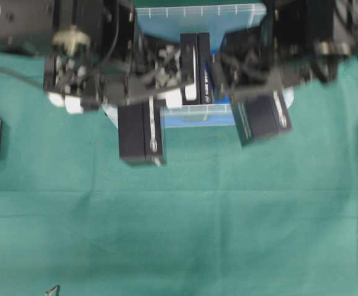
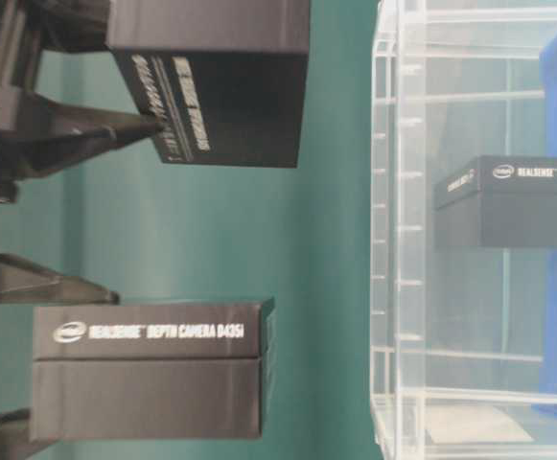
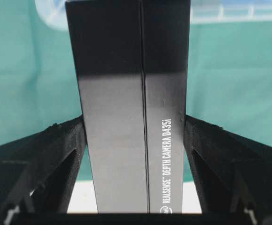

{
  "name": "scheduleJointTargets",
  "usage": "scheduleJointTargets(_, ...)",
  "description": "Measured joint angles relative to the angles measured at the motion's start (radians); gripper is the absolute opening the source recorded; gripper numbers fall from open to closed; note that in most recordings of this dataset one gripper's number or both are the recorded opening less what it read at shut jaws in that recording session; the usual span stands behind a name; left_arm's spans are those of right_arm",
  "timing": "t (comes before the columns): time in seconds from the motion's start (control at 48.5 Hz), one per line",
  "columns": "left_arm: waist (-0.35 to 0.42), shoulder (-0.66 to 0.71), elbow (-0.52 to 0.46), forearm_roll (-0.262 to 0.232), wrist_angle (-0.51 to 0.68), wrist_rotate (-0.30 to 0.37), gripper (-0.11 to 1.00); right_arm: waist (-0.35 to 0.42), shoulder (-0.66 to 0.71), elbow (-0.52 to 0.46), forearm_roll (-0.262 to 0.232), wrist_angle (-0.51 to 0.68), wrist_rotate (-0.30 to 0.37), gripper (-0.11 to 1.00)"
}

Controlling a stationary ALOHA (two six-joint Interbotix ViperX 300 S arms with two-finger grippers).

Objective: Take the box out of the case with both arms.
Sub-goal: 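Carry both boxes forward over the bin rim toward the table front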

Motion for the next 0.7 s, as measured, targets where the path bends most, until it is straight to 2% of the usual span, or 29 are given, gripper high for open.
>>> scheduleJointTargets(0.165,-0.069,0.0,0.0,0.0,0.002,-0.071,0.64,0.084,0.002,0.0,-0.008,0.018,0.063,0.67)
scheduleJointTargets(0.536,-0.163,0.0,0.008,0.0,0.002,-0.144,0.64,0.224,0.0,0.0,-0.034,0.023,0.278,0.67)
scheduleJointTargets(0.701,-0.21,0.0,0.014,0.002,0.002,-0.175,0.64,0.279,0.0,0.0,-0.038,0.031,0.345,0.67)
